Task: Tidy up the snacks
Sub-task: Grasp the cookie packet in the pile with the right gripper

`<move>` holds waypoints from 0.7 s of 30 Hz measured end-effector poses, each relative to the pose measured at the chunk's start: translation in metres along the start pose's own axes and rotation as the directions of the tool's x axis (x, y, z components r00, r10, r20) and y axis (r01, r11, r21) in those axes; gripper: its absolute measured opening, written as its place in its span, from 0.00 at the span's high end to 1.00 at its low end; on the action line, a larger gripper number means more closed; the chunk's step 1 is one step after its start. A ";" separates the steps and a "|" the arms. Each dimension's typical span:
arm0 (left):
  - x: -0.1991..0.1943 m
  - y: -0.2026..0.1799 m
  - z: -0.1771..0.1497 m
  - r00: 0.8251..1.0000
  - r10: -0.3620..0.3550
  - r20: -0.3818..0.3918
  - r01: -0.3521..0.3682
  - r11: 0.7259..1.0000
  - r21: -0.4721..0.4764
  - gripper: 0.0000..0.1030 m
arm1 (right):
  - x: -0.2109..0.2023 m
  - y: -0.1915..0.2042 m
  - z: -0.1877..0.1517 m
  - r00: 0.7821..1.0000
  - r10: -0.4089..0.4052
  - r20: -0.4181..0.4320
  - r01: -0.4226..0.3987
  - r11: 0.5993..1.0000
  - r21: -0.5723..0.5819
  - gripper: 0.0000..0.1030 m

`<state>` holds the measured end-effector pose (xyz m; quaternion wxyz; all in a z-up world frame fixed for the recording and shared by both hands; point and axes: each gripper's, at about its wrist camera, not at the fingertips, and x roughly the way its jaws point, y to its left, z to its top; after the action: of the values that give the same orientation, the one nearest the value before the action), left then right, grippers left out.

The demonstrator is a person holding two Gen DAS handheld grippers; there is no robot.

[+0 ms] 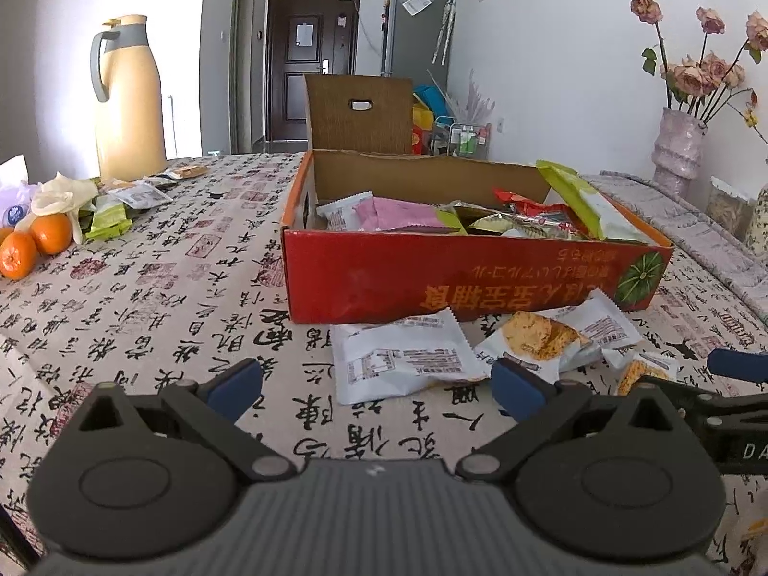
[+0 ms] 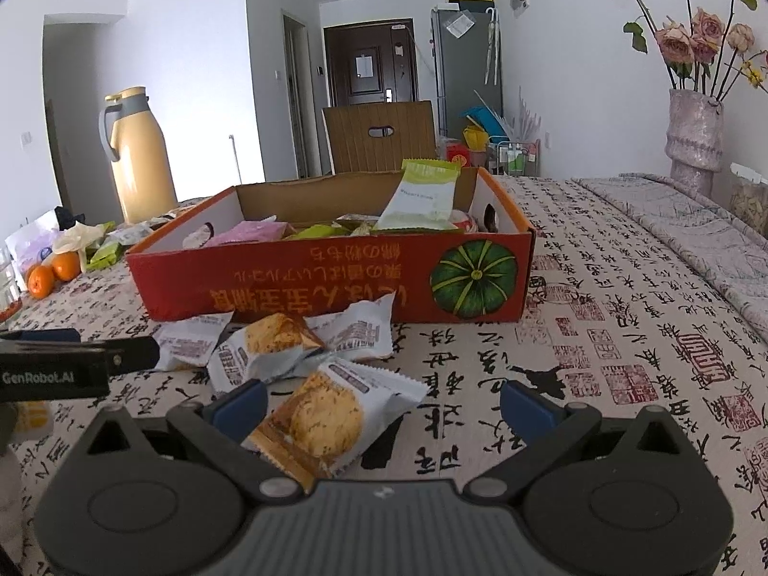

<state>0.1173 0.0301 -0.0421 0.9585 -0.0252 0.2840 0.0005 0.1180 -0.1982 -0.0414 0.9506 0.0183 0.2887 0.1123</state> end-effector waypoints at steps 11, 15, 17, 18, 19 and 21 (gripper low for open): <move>-0.001 0.001 -0.001 1.000 -0.001 0.002 0.002 1.000 -0.010 0.00 | 0.010 0.004 0.001 0.999 -0.023 -0.031 0.023 1.000 -0.005 0.00; -0.001 0.002 -0.001 1.000 0.001 0.000 -0.001 1.000 -0.014 0.00 | 0.014 0.008 0.002 0.999 -0.015 -0.035 0.015 1.000 -0.009 0.00; -0.001 0.002 -0.001 1.000 0.000 0.000 0.000 1.000 -0.017 0.00 | 0.015 0.010 0.001 0.999 -0.011 -0.040 0.010 1.000 -0.017 0.02; -0.001 0.002 -0.001 1.000 -0.001 -0.001 0.001 1.000 -0.017 0.00 | 0.015 0.011 0.000 0.999 -0.009 -0.044 0.008 1.000 -0.020 0.04; -0.001 0.002 -0.002 1.000 -0.001 -0.001 0.001 1.000 -0.016 0.00 | 0.015 0.010 0.000 0.999 -0.007 -0.044 0.006 1.000 -0.018 0.10; -0.001 0.002 -0.002 1.000 -0.002 -0.001 0.002 1.000 -0.015 0.00 | 0.016 0.008 0.000 0.999 0.004 -0.047 -0.004 1.000 -0.005 0.23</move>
<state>0.1155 0.0317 -0.0432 0.9582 -0.0326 0.2843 0.0018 0.1289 -0.1867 -0.0495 0.9434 0.0139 0.3106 0.1153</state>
